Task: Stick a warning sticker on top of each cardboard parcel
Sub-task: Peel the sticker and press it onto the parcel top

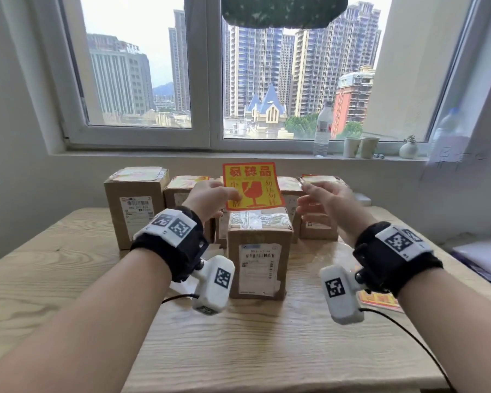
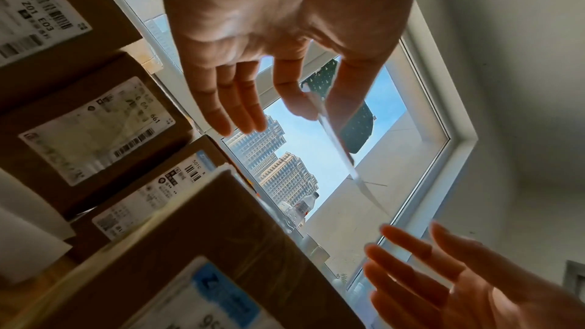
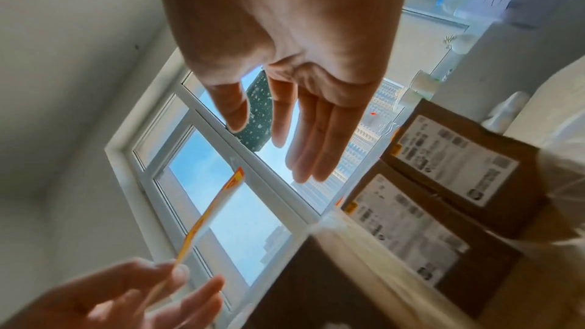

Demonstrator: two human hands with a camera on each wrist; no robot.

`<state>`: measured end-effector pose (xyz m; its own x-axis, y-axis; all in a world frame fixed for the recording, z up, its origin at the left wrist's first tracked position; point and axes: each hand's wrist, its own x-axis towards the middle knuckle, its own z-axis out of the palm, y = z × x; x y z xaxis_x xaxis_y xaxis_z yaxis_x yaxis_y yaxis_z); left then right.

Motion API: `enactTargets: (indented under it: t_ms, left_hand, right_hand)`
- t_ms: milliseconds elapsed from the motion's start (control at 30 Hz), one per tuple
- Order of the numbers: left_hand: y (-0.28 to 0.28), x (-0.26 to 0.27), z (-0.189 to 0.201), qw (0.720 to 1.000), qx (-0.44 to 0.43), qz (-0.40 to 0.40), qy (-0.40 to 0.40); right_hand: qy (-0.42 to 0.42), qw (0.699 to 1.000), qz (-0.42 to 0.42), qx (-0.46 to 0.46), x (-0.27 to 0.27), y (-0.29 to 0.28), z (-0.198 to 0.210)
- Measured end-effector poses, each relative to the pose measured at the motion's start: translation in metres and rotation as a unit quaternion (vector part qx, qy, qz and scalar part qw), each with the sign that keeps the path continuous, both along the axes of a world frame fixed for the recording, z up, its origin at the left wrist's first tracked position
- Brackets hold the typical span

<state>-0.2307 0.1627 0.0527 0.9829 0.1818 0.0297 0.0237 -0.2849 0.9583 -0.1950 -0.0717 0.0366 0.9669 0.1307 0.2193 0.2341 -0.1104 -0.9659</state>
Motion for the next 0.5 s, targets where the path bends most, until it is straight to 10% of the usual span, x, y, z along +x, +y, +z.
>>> enactTargets:
  t_ms: [500]
  left_hand:
    - [0.000, 0.010, -0.006, 0.998, 0.052, -0.006, 0.046]
  right_hand:
    - [0.056, 0.995, -0.061, -0.061, 0.012, 0.034, 0.000]
